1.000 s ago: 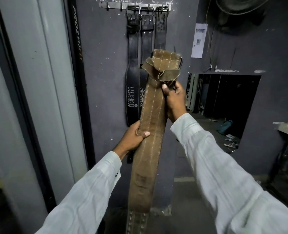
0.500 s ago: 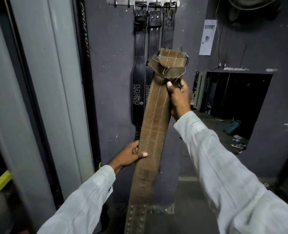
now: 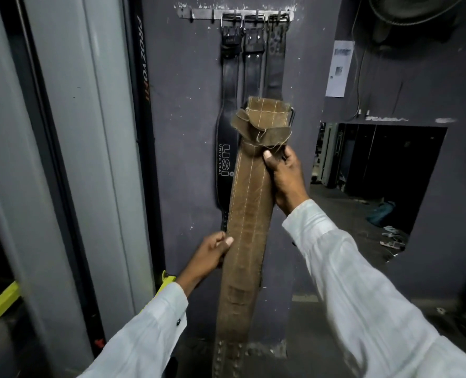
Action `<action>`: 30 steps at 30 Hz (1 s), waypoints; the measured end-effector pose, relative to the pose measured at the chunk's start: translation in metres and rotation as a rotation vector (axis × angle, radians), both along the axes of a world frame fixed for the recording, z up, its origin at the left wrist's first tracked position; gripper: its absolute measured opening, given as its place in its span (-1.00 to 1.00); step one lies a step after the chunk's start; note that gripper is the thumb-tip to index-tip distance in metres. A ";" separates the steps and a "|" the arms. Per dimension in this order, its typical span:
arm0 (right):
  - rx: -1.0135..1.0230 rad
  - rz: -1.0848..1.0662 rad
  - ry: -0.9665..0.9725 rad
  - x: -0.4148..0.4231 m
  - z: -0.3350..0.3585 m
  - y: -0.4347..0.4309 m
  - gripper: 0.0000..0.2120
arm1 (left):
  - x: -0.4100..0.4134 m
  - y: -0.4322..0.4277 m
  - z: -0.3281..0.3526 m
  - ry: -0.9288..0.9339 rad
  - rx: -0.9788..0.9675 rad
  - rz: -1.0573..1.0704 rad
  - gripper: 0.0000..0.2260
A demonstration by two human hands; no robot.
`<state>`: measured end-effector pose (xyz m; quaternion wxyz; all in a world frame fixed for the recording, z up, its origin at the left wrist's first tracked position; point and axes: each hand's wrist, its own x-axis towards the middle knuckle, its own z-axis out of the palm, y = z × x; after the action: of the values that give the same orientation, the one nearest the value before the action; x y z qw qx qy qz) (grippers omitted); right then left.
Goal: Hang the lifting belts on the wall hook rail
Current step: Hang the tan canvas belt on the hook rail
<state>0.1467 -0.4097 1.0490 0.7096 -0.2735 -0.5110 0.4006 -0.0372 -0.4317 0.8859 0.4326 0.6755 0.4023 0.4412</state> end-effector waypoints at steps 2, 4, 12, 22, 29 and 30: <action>-0.010 0.023 -0.032 0.000 -0.006 -0.002 -0.71 | 0.011 0.000 0.052 -0.189 0.067 0.108 -0.80; -0.021 0.036 -0.075 -0.002 -0.017 -0.003 -0.68 | 0.020 0.002 0.105 -0.373 0.064 0.113 -0.73; -0.101 0.121 -0.268 0.016 -0.056 -0.010 -0.63 | 0.027 0.015 0.186 -0.151 -0.124 0.159 -0.48; -0.271 0.237 -0.485 0.052 -0.043 -0.001 -0.59 | 0.060 0.038 0.156 -0.496 -0.050 0.219 -0.58; -0.203 0.147 -0.418 0.059 -0.024 0.019 -0.67 | 0.069 0.062 0.119 -0.450 0.093 0.325 -0.43; -0.184 0.123 -0.420 0.058 -0.026 0.024 -0.64 | 0.070 0.065 0.117 -0.438 0.110 0.354 -0.43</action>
<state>0.2044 -0.3859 1.0231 0.5341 -0.3825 -0.6245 0.4223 0.0330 -0.3664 1.0025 0.3880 0.5060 0.3866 0.6663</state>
